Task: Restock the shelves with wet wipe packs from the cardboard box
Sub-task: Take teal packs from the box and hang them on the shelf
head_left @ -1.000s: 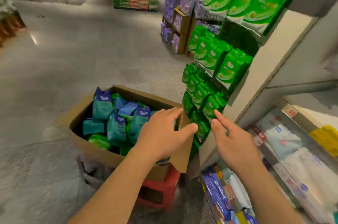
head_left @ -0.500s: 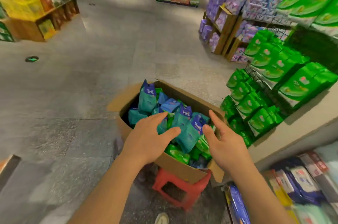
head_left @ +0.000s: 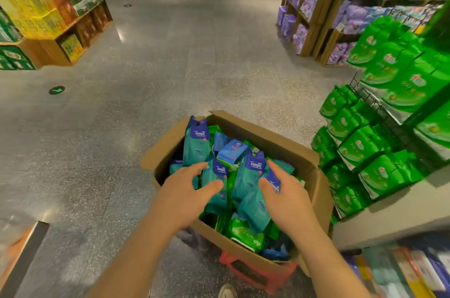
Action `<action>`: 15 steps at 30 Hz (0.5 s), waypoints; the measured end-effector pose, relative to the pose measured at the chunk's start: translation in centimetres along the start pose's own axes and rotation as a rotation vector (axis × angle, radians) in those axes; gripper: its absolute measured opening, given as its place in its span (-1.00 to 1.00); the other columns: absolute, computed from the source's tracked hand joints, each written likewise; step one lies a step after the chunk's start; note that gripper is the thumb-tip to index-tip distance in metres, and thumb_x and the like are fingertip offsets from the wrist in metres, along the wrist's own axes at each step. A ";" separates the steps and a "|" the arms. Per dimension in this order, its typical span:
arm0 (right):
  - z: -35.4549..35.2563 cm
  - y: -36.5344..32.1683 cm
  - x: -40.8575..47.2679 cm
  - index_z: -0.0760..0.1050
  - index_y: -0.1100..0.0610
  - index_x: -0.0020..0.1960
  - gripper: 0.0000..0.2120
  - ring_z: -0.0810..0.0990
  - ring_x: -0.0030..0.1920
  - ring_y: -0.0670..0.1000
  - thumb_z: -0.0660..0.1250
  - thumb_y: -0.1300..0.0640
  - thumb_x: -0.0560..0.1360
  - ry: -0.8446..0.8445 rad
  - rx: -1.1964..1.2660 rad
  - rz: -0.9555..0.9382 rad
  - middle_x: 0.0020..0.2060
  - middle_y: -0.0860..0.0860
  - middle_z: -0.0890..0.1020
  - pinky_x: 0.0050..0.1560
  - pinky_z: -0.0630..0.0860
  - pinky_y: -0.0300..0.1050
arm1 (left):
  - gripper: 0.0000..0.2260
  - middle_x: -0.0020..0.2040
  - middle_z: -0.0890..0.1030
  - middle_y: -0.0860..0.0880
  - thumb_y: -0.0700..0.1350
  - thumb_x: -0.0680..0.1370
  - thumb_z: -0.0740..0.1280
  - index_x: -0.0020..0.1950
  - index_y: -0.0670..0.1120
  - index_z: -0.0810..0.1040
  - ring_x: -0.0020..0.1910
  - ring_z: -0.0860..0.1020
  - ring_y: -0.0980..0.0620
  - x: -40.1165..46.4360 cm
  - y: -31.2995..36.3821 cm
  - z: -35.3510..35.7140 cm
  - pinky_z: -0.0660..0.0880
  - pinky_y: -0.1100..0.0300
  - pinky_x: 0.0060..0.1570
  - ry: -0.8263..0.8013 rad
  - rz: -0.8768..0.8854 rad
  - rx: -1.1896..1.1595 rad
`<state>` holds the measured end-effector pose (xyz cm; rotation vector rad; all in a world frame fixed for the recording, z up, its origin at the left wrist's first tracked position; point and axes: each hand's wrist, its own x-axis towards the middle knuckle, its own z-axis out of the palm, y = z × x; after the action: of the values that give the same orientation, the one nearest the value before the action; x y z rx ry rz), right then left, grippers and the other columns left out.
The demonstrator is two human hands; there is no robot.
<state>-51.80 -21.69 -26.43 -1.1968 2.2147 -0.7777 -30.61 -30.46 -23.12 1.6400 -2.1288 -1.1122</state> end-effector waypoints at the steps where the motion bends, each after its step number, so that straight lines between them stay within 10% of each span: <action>1: 0.2 0.6 0.6 0.26 -0.14 0.59 -0.48 0.41 0.44 0.04 0.22 -0.13 0.65 -0.011 -0.010 0.010 0.42 0.02 0.50 0.29 0.34 -0.11 | -0.41 0.34 0.47 0.22 0.36 0.45 0.30 0.45 0.24 0.36 0.28 0.43 0.19 0.5 0.0 0.3 0.37 0.17 0.18 -0.005 -0.005 -0.007; 8: 3.2 4.4 4.0 0.39 -0.01 0.51 -0.52 0.50 0.38 0.06 0.27 -0.13 0.63 -0.052 0.073 0.243 0.41 0.06 0.52 0.31 0.43 -0.05 | -0.50 0.21 0.53 0.27 0.32 0.47 0.32 0.38 0.24 0.42 0.21 0.48 0.23 4.1 -0.2 1.8 0.43 0.14 0.24 -0.063 -0.079 -0.031; 12: 6.0 5.8 5.5 0.44 0.04 0.38 -0.52 0.50 -0.14 -0.02 0.33 -0.20 0.58 -0.050 0.094 0.427 0.30 0.13 0.52 -0.05 0.42 -0.10 | -0.61 0.14 0.59 0.23 0.23 0.49 0.36 0.30 0.21 0.50 0.17 0.54 0.20 6.5 -1.6 3.0 0.46 0.10 0.28 -0.107 -0.123 -0.079; 15: 8.7 6.7 6.4 0.43 0.08 0.31 -0.43 0.46 0.05 0.10 0.42 -0.27 0.49 -0.049 0.092 0.563 0.30 0.16 0.43 0.13 0.44 -0.04 | -0.69 0.06 0.59 0.28 0.20 0.51 0.35 0.24 0.24 0.52 0.13 0.56 0.22 8.1 -2.9 4.0 0.47 0.10 0.26 -0.176 -0.156 -0.098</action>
<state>-53.02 -26.25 -38.17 -0.4930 2.2789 -0.5948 -33.67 -36.33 -29.96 1.7460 -2.0385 -1.4337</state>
